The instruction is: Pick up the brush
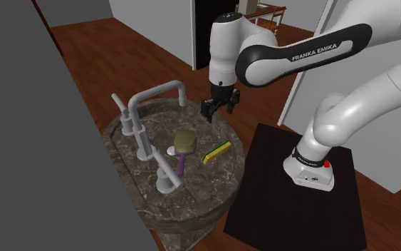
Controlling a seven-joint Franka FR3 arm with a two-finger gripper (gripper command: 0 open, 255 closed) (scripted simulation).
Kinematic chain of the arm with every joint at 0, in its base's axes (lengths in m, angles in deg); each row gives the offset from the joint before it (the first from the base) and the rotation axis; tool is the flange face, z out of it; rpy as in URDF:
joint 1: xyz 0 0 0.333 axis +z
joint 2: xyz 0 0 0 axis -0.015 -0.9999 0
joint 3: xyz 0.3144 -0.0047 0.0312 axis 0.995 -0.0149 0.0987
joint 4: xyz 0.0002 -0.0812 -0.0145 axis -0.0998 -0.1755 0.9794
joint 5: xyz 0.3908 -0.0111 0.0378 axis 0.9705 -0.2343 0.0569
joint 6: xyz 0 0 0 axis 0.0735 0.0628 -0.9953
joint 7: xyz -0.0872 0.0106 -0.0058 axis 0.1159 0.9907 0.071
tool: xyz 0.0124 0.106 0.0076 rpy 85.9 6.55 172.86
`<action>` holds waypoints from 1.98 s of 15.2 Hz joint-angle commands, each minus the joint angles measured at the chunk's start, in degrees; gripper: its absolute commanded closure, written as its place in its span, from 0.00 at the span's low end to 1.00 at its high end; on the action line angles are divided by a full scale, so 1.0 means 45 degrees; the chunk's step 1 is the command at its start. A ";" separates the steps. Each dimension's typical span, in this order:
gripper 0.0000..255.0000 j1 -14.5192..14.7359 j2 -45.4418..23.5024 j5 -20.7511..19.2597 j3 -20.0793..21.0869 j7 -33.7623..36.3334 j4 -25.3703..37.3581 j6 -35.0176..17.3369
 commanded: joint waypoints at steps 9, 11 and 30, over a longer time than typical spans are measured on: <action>0.00 -0.1319 -0.5646 -0.1880 0.2774 0.7012 0.2024 -0.2549; 0.00 -0.1299 -0.6995 -0.2744 0.2914 0.8552 0.2647 -0.2865; 1.00 -0.0153 -1.0984 -0.5304 0.1911 1.2288 0.4146 -0.4302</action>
